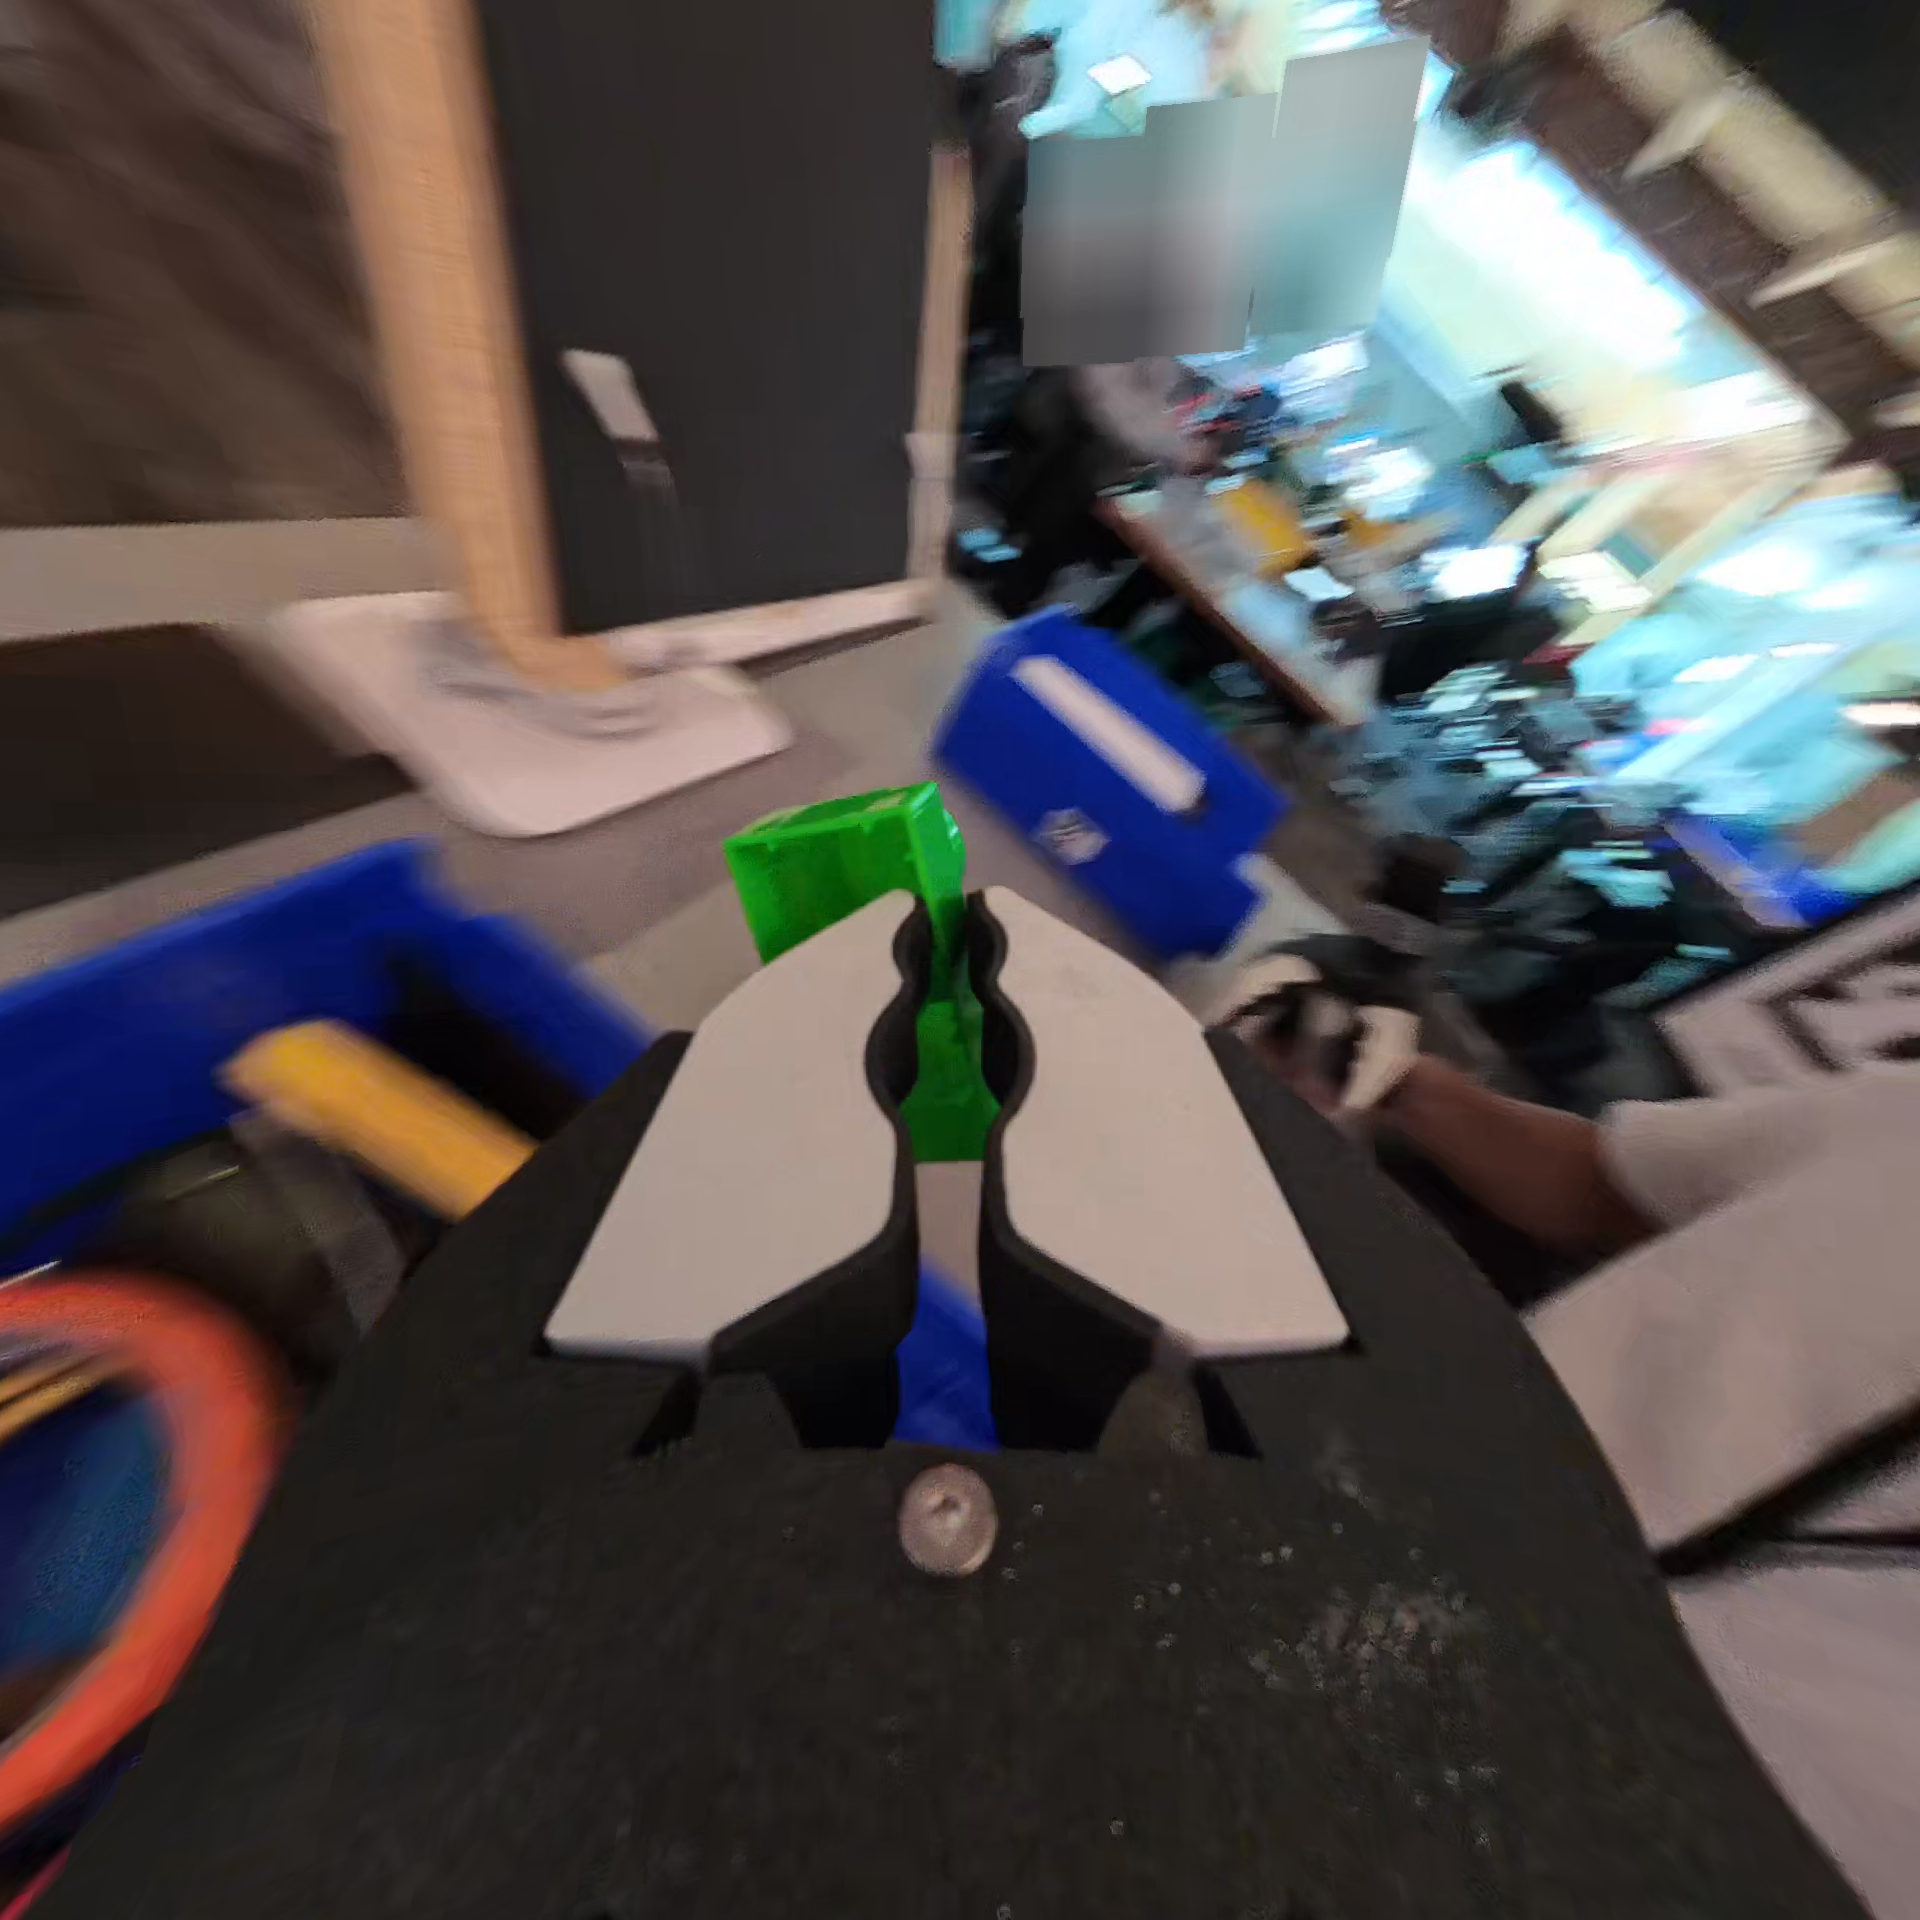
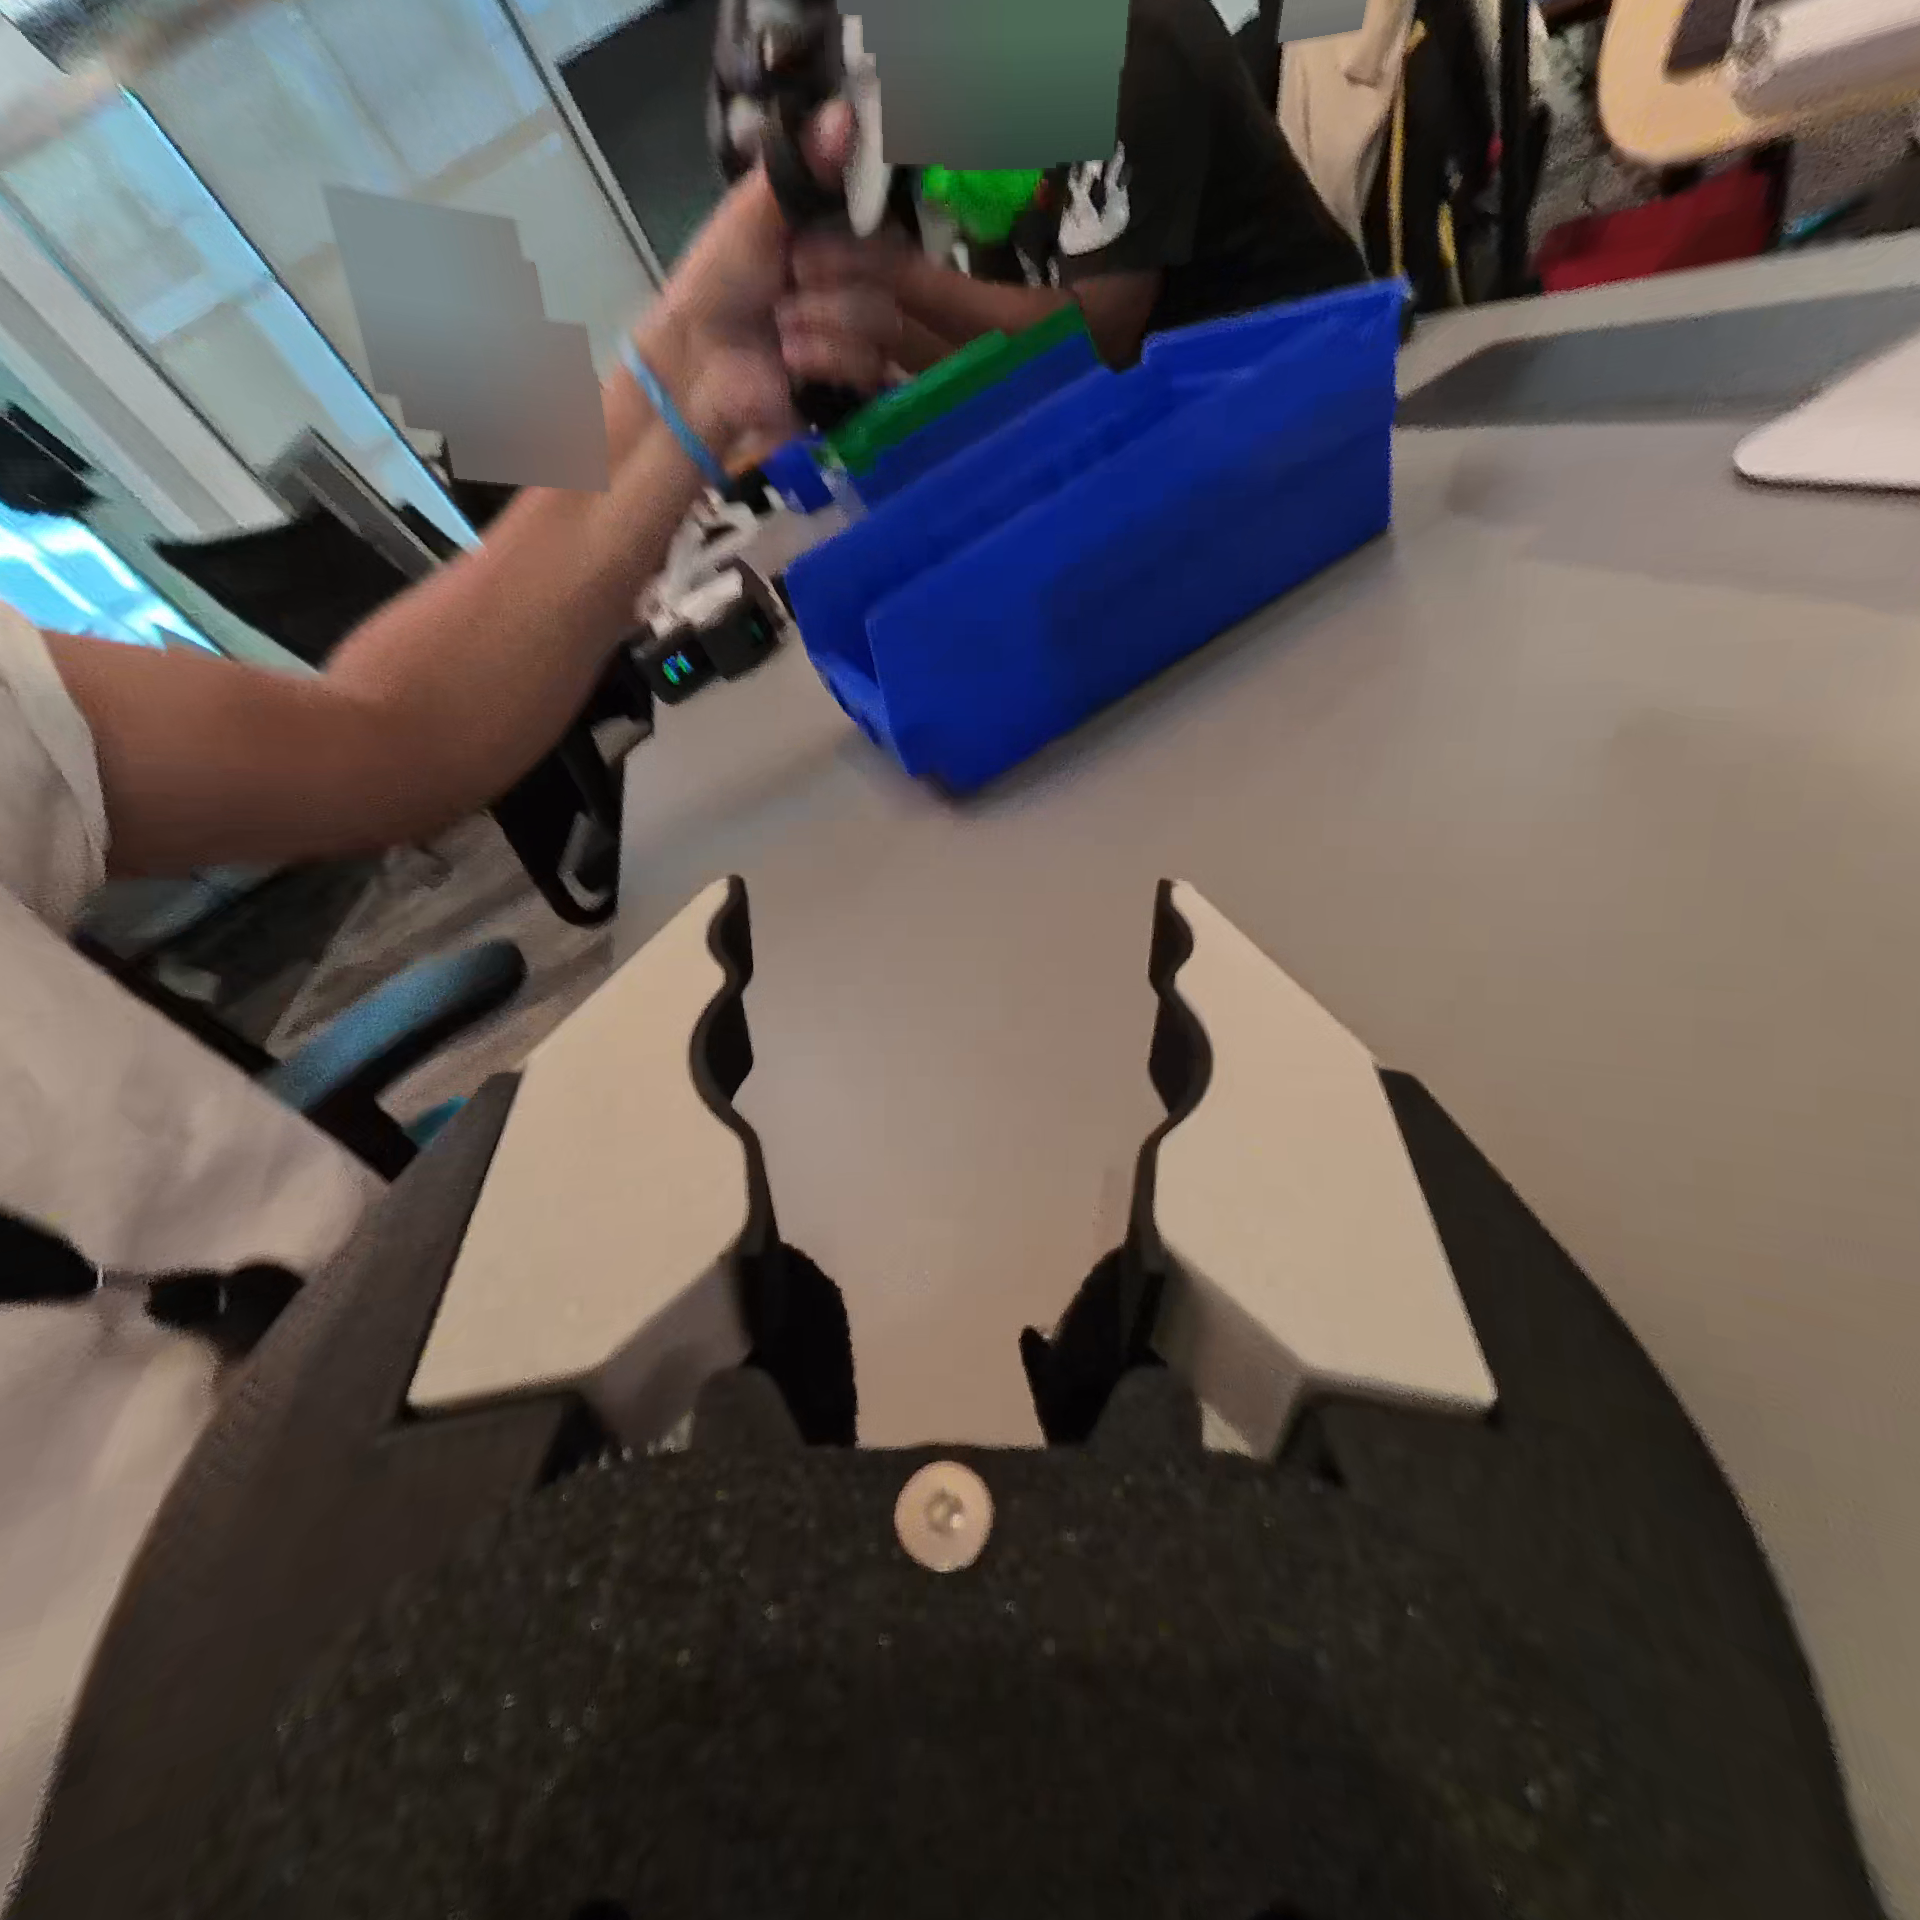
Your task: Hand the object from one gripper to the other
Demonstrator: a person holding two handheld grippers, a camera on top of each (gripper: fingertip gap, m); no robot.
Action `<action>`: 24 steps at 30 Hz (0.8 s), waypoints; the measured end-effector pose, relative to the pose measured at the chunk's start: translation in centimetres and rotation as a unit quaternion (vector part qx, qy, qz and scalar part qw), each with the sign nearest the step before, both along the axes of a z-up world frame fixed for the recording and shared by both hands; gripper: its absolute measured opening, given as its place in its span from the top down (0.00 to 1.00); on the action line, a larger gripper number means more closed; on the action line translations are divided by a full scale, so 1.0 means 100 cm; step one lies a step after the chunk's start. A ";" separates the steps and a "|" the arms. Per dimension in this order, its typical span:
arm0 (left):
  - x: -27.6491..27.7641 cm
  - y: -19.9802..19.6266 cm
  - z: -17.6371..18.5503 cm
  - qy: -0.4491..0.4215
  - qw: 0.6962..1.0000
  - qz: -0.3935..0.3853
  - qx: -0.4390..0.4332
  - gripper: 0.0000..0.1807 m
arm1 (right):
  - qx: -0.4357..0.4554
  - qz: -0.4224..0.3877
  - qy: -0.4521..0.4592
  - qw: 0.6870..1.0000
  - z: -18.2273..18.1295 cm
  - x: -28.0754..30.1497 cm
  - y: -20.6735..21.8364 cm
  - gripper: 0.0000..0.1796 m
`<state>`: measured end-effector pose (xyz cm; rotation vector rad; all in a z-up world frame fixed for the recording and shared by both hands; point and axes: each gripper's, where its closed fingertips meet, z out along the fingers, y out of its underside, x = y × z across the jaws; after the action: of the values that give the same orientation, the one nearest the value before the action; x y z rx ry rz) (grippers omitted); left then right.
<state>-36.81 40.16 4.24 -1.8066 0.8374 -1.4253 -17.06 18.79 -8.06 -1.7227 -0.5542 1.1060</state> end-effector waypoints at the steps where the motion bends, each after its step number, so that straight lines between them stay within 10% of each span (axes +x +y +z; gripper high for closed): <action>1: 0.022 -0.019 0.000 -0.032 0.999 -0.033 -0.007 0.97 | 0.001 0.006 0.021 1.000 0.012 -0.007 0.012 0.57; 8: 0.144 -0.122 -0.001 -0.094 0.984 -0.125 0.087 0.97 | -0.010 0.086 0.144 0.986 0.084 -0.063 0.066 0.59; 14: 0.170 -0.156 -0.017 -0.050 0.984 -0.132 0.113 0.97 | -0.016 0.063 0.183 0.981 0.085 -0.054 0.068 0.82; 20: 0.150 -0.138 -0.058 0.086 0.971 -0.014 0.222 0.75 | 0.032 -0.064 -0.091 0.993 0.018 -0.007 0.088 0.82; 24: 0.142 -0.154 -0.095 0.136 0.981 -0.025 0.134 0.55 | 0.238 -0.210 -0.432 0.844 0.005 0.056 0.108 0.82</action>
<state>-22.58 24.76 -5.29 -1.8015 1.1622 -1.0482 -11.47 29.63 -7.59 -1.7002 -0.8492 -0.1845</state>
